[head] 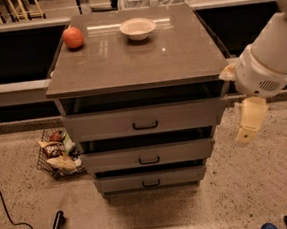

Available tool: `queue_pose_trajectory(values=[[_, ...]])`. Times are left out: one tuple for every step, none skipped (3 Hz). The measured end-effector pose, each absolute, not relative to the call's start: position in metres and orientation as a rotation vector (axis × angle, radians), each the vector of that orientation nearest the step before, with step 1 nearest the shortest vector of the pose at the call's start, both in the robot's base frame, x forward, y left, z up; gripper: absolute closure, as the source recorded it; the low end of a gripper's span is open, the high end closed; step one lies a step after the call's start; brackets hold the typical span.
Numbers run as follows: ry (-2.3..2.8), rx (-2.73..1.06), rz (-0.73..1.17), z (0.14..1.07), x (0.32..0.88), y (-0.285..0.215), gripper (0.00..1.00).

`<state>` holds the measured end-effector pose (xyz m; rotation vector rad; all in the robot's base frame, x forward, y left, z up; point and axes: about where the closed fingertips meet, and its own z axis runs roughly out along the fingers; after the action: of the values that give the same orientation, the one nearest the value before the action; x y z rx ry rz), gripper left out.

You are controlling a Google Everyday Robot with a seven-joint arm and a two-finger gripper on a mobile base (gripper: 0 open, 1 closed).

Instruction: Open top drawer

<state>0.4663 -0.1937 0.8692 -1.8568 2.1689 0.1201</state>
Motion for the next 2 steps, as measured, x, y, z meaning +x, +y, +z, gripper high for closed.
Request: queue_pose_trajectory(values=[[2.113,-1.879,0.313,0.8184,0.4773,-0.1751,0.00],[2.113,-1.879,0.312,0.8184,0.4773,-0.1750,0.00]])
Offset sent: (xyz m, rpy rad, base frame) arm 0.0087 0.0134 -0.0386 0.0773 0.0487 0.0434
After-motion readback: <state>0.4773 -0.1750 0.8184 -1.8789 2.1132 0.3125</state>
